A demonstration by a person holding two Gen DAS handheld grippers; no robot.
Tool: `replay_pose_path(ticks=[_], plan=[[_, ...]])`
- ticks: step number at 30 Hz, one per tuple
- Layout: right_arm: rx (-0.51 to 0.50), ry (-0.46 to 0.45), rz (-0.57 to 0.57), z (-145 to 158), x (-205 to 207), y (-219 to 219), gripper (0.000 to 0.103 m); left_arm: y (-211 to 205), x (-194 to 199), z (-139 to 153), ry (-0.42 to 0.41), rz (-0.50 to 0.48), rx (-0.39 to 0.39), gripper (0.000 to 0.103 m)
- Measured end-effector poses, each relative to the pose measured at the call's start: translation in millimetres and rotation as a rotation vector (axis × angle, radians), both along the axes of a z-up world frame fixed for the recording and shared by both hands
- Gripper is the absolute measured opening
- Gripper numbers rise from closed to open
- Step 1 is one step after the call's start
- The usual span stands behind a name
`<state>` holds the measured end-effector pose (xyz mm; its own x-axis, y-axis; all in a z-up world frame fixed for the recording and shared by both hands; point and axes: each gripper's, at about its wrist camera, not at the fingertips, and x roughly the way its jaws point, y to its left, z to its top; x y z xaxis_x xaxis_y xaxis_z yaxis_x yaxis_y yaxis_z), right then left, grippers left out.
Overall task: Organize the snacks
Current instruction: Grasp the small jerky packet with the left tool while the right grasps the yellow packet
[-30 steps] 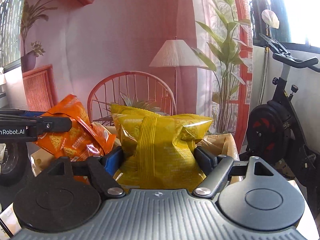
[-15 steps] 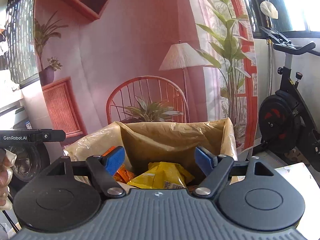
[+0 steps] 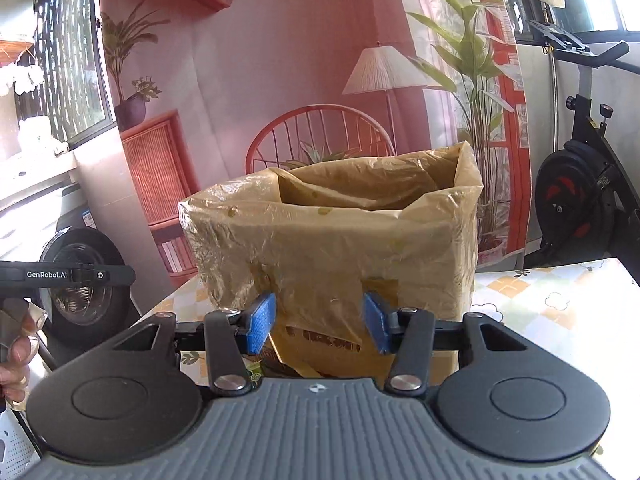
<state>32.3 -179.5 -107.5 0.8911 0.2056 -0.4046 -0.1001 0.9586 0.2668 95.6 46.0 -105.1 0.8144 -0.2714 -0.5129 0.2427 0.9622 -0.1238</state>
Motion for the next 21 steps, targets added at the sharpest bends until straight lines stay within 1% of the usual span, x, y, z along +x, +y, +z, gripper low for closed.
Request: replay_pose_path(ticks=[4, 7, 10, 11, 15, 18, 21], plan=[[-0.008, 0.060, 0.021, -19.5, -0.2, 8.5, 0.049, -1.8, -0.2, -17.0, 0.034, -0.001, 0.015, 0.055], [-0.009, 0.104, 0.040, -37.0, 0.9, 14.9, 0.048, -1.2, 1.4, -26.7, 0.051, -0.001, 0.008, 0.055], [-0.019, 0.150, 0.064, -51.9, 5.5, 20.6, 0.045, -2.2, 1.2, -35.5, 0.066, -0.008, 0.005, 0.054], [-0.019, 0.164, 0.069, -56.2, 7.4, 21.6, 0.044, -3.4, 0.9, -38.7, 0.070, -0.018, 0.002, 0.052], [-0.029, 0.237, 0.102, -77.1, 19.4, 30.4, 0.043, -11.3, -0.9, -54.8, 0.110, -0.060, -0.010, 0.040], [-0.057, 0.292, 0.131, -94.0, 30.7, 39.4, 0.043, -17.2, -2.6, -68.9, 0.150, -0.080, -0.029, 0.037], [-0.092, 0.322, 0.141, -105.4, 40.5, 47.4, 0.043, -26.1, -3.8, -79.3, 0.180, -0.111, -0.038, 0.035]])
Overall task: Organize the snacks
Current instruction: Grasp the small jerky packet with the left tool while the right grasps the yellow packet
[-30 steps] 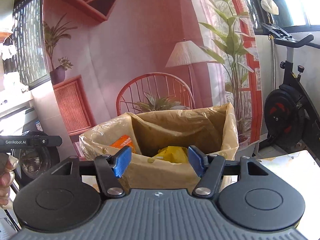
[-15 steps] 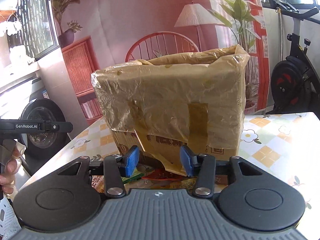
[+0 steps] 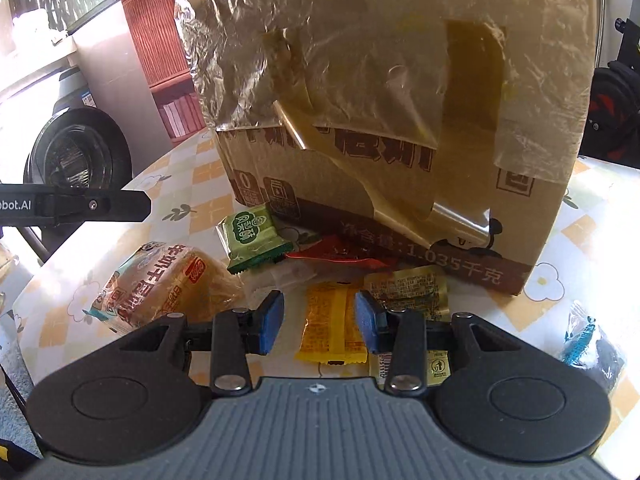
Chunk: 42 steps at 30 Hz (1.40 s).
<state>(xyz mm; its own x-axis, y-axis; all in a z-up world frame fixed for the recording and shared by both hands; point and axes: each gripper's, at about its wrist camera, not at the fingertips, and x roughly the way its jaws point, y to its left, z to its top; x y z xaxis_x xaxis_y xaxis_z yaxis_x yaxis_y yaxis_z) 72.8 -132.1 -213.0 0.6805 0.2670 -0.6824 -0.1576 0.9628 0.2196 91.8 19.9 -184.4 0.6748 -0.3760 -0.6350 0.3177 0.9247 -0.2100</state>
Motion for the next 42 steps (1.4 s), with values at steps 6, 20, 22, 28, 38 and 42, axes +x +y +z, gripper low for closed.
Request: replay_pose_path(ticks=[6, 20, 22, 28, 38, 42], plan=[[-0.069, 0.037, 0.010, -19.9, 16.7, 11.4, 0.044, -21.0, -5.9, -12.1, 0.031, -0.069, 0.003, 0.035], [-0.106, -0.071, -0.002, -33.9, -14.2, 5.9, 0.039, -35.5, -10.7, -49.4, 0.138, -0.109, 0.048, 0.035], [-0.104, -0.085, -0.008, -34.9, -16.4, 6.0, 0.039, -32.0, -9.4, -51.6, 0.136, -0.100, 0.050, 0.035], [-0.086, -0.094, -0.012, -35.8, -14.6, 4.6, 0.039, -26.4, -0.5, -54.9, 0.120, -0.061, 0.105, 0.035], [-0.078, -0.104, -0.016, -35.3, -19.0, 2.7, 0.039, -50.1, 6.4, -69.5, 0.087, -0.076, 0.204, 0.030], [-0.074, -0.106, -0.017, -35.5, -19.1, 2.7, 0.039, -55.6, 2.6, -73.6, 0.048, -0.066, 0.254, 0.020]])
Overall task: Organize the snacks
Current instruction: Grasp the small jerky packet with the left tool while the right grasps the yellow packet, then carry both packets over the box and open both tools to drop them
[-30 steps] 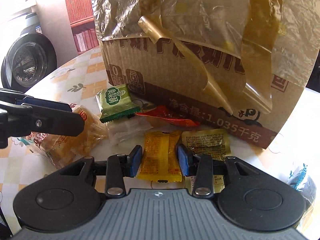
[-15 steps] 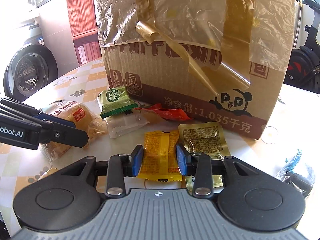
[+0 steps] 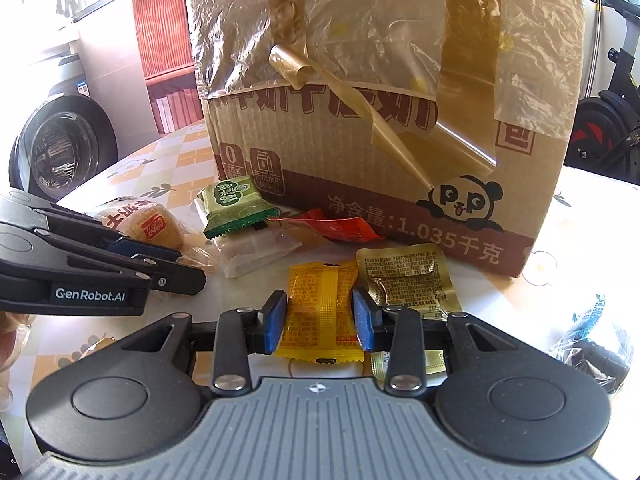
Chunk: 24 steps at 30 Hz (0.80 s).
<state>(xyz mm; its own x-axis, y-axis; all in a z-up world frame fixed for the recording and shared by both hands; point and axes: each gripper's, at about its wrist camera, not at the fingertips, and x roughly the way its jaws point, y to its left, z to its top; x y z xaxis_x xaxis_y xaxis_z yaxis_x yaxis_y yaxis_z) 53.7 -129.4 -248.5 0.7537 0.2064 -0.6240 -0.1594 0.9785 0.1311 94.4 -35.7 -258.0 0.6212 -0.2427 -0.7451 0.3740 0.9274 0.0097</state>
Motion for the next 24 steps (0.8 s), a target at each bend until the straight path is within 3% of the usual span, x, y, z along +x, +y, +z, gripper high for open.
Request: replay_pose_path(ticks=[11, 24], plan=[[0.010, -0.003, -0.001, -0.1, -1.3, -0.6, 0.039, 13.8, -13.9, 5.4, -0.022, 0.033, -0.074, 0.020], [0.046, 0.000, -0.006, 14.5, -13.4, -7.5, 0.036, 15.6, -28.1, 35.4, -0.075, 0.001, -0.125, 0.020]])
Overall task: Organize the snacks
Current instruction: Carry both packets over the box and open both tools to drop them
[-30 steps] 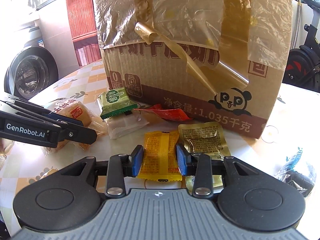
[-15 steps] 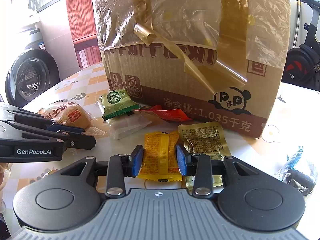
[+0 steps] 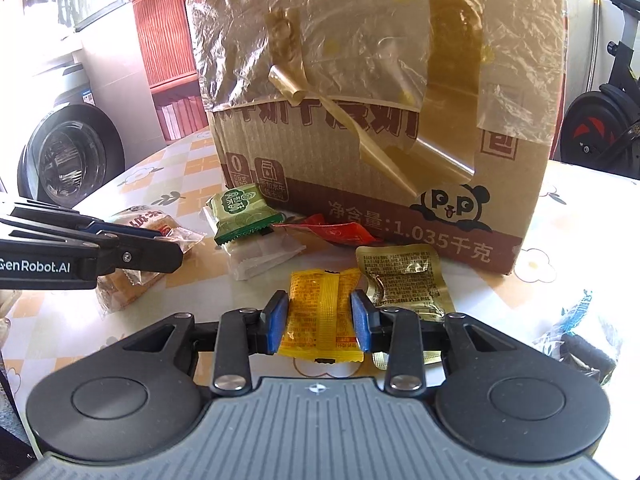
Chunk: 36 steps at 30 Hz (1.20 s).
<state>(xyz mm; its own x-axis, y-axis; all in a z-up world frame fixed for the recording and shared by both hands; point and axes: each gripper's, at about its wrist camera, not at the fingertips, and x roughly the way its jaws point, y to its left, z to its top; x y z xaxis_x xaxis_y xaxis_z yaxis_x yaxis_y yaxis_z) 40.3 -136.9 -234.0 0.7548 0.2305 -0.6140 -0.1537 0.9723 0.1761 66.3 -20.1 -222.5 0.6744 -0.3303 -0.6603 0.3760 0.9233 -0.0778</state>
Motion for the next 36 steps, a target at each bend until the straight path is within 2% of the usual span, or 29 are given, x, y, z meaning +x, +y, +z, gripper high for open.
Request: replay_pose_path(ticks=[9, 12, 17, 21, 26, 28, 31, 36], plan=[[0.023, -0.059, 0.001, 21.7, -20.4, -4.6, 0.036, 4.6, -5.5, 23.8, -0.055, 0.016, -0.026, 0.020], [0.026, -0.107, 0.001, 36.5, -24.5, -4.9, 0.036, 8.2, -4.6, 42.0, -0.091, 0.014, -0.040, 0.020], [0.030, -0.247, -0.003, 83.7, -24.3, -10.3, 0.036, 16.4, 1.7, 88.1, -0.197, 0.016, -0.107, 0.020], [0.037, -0.379, -0.010, 125.1, -23.4, -13.8, 0.036, 14.1, 11.6, 123.9, -0.285, 0.007, -0.113, 0.020], [0.014, -0.466, -0.053, 168.1, 5.0, -25.0, 0.036, 1.9, 36.9, 162.2, -0.348, -0.005, -0.146, 0.020], [0.004, -0.464, -0.084, 178.7, 17.8, -34.9, 0.036, -9.7, 51.9, 173.6, -0.366, -0.006, -0.145, 0.020], [-0.027, -0.420, -0.138, 187.1, 47.4, -48.1, 0.036, -24.7, 80.2, 181.2, -0.342, -0.002, -0.157, 0.020], [-0.025, -0.319, -0.197, 180.2, 83.2, -69.1, 0.036, -46.4, 118.3, 176.7, -0.285, 0.004, -0.151, 0.020]])
